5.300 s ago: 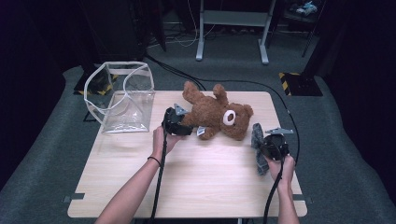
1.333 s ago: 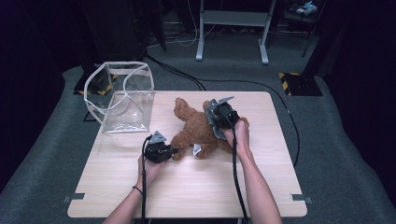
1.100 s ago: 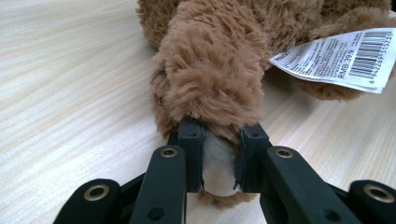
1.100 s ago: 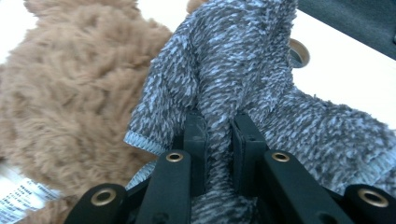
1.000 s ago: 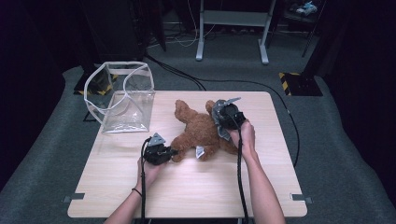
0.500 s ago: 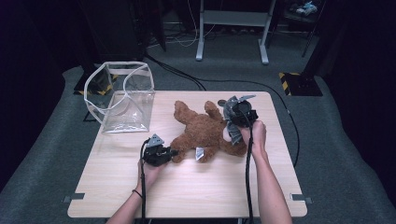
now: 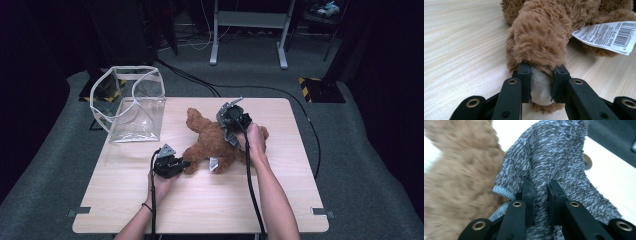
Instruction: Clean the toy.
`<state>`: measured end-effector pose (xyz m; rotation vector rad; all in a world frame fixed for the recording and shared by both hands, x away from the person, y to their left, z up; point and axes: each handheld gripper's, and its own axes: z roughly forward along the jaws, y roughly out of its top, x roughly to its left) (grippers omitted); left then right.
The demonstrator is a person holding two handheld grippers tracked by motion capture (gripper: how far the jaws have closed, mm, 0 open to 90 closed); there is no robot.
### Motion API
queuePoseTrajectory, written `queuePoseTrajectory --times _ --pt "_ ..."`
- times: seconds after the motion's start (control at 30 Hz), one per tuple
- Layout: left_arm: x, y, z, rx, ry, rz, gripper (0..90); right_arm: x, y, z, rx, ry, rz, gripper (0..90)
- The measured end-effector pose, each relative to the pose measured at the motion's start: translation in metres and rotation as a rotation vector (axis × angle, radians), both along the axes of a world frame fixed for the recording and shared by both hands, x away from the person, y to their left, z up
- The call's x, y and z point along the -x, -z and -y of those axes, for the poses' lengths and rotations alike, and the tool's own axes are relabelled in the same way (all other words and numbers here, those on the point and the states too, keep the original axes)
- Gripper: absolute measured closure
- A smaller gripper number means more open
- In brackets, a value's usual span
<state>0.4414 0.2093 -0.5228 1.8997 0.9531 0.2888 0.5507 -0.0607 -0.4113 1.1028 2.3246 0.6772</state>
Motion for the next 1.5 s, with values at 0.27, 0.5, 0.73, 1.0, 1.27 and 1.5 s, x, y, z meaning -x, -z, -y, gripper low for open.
queuePoseTrajectory --times 0.27,0.5,0.73,1.0,1.27,1.5 --pt "0.000 0.002 -0.002 0.021 -0.004 -0.001 73.8 -0.011 0.002 0.017 0.004 0.082 -0.035 78.7" --pt "0.001 0.003 -0.002 0.029 -0.009 -0.001 73.5 0.006 -0.025 0.011 -0.136 0.001 0.026 78.6" --pt "0.001 0.003 -0.001 0.028 -0.017 0.010 73.7 -0.011 -0.006 -0.014 -0.062 -0.045 -0.053 78.9" --pt "0.002 0.003 0.000 0.014 -0.015 0.015 73.7 -0.026 0.004 0.007 0.088 0.083 -0.087 78.8" --pt "0.003 0.003 0.001 -0.002 -0.019 0.019 73.7 0.005 -0.036 0.035 -0.048 0.094 0.025 78.5" --pt "0.002 0.003 0.002 -0.009 -0.026 0.023 73.8 0.020 -0.027 0.046 -0.045 0.078 -0.074 78.6"
